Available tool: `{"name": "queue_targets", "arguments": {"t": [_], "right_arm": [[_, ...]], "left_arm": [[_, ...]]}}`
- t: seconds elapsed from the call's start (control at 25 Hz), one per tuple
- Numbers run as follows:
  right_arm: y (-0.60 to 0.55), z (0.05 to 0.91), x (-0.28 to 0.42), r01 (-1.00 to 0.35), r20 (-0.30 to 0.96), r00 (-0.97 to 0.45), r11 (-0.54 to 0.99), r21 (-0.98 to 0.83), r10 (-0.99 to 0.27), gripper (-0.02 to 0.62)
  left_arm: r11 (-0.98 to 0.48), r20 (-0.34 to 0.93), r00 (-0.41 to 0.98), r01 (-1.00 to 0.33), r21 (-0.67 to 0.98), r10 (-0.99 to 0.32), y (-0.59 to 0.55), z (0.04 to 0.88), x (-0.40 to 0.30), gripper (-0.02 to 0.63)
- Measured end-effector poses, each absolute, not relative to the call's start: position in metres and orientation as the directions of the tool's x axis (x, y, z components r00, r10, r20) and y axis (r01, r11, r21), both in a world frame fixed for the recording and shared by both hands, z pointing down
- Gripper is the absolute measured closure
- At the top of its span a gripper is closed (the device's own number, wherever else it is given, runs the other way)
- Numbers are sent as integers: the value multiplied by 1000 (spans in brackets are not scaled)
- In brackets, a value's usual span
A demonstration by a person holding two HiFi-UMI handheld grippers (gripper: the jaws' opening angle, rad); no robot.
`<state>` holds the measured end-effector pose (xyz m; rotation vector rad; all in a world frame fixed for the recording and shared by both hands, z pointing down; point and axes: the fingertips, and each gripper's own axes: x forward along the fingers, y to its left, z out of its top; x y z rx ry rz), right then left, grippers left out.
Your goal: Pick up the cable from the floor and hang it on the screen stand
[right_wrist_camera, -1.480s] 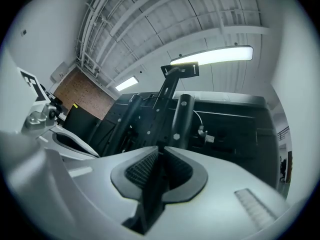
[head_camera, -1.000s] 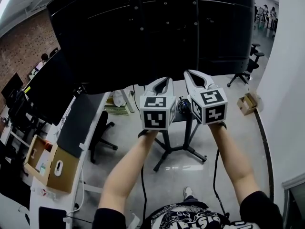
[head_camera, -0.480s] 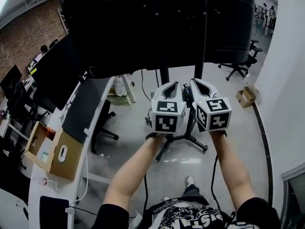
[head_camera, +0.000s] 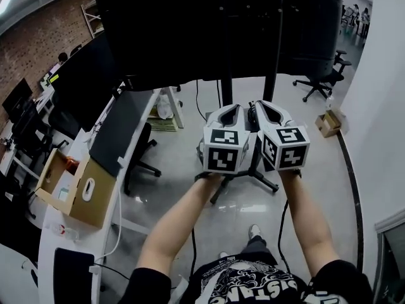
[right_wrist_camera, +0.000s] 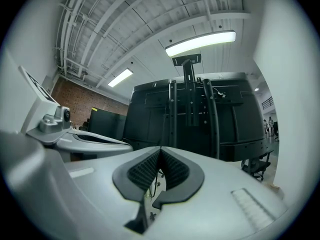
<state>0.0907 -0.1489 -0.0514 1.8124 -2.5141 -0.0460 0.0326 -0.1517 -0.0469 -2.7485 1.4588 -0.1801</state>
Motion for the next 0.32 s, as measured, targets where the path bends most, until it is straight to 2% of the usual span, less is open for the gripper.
{"name": "queue_targets", "arguments": {"t": [0.32], "right_arm": [[-134,-47,77,-941,29,-332,333,62,-943,591]], "left_arm": [[-553,65,550,-830,-67,-833,-137,-50,23,606]]}}
